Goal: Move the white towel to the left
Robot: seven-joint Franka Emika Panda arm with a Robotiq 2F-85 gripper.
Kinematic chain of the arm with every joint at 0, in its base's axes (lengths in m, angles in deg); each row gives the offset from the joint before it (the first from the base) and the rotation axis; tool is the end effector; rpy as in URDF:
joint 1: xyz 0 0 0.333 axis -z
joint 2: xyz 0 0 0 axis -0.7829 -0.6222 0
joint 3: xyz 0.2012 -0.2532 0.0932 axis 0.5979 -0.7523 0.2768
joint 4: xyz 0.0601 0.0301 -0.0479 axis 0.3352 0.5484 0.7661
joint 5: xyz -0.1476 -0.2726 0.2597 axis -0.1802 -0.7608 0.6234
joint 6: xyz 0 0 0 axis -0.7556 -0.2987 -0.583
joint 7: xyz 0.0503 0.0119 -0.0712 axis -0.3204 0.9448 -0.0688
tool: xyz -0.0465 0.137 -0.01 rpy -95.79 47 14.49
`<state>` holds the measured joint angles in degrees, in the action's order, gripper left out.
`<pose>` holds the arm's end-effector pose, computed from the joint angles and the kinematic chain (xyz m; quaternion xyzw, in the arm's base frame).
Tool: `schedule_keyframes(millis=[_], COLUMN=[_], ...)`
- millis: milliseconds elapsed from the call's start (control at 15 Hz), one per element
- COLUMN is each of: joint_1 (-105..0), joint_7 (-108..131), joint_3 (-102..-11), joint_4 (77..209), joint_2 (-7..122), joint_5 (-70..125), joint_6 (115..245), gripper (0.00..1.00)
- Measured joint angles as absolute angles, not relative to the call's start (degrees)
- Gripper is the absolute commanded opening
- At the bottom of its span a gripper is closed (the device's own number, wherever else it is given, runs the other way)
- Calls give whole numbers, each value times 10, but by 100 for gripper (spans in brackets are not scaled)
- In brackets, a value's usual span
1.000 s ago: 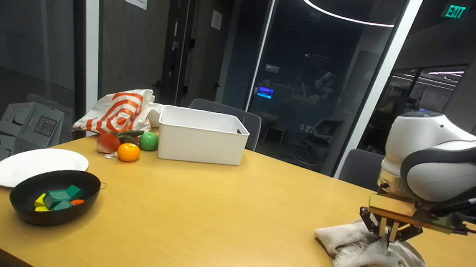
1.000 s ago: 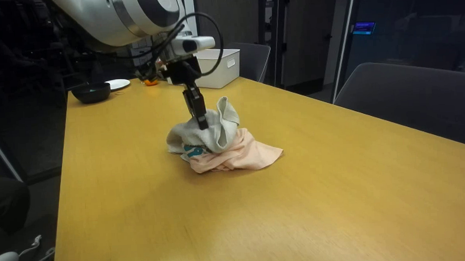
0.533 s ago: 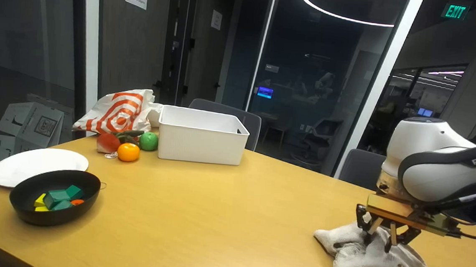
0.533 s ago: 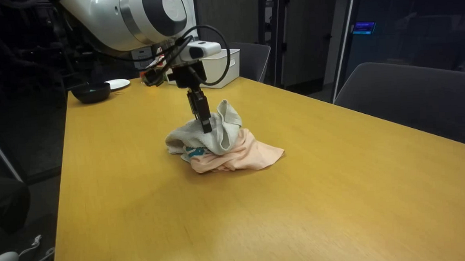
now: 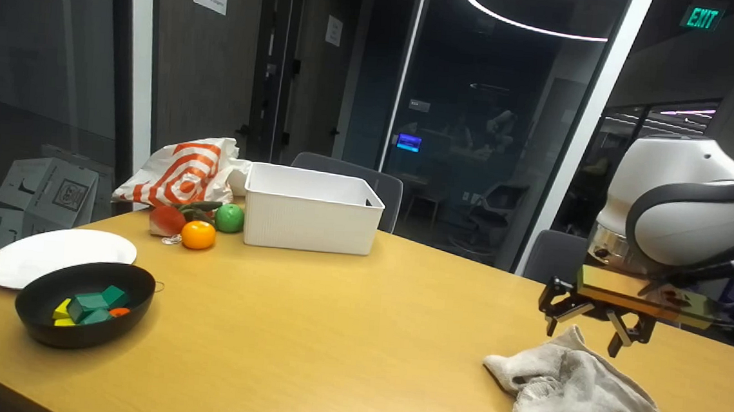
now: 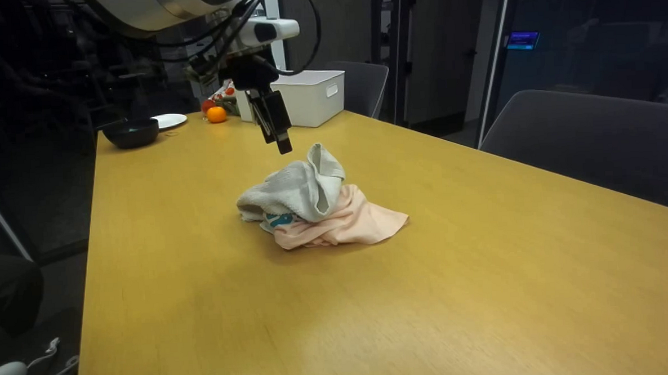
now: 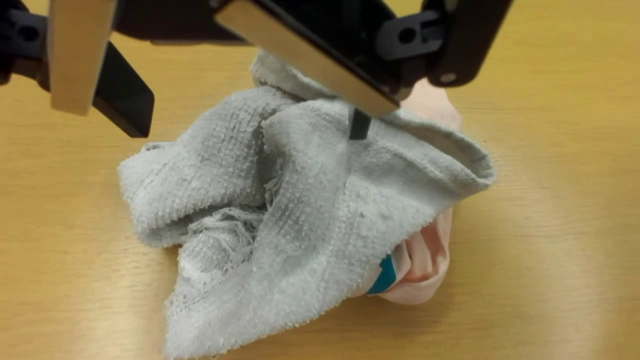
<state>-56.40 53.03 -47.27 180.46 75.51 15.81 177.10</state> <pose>0.5252 0.0845 0.3516 0.9691 -0.2247 0.0718 0.0722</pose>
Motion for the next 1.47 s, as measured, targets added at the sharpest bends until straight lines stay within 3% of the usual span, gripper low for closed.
schedule_keyframes(millis=[467, 533, 667, 1133, 1333, 1467], joint_1=[-565, -565, -565, -568, -573, -575], joint_7=[593, 610, 638, 700, 724, 734], joint_3=[-480, -484, -489, -492, -492, -492], joint_4=[1802, 1800, 1797, 1797, 1796, 1794], joint_2=[693, 686, 675, 657, 657, 657], joint_5=[-69, -103, -151, -236, -282, -299], joint_6=[1774, 1775, 1777, 1785, 1784, 1782], gripper=[100, 75, 68, 13, 6, 8])
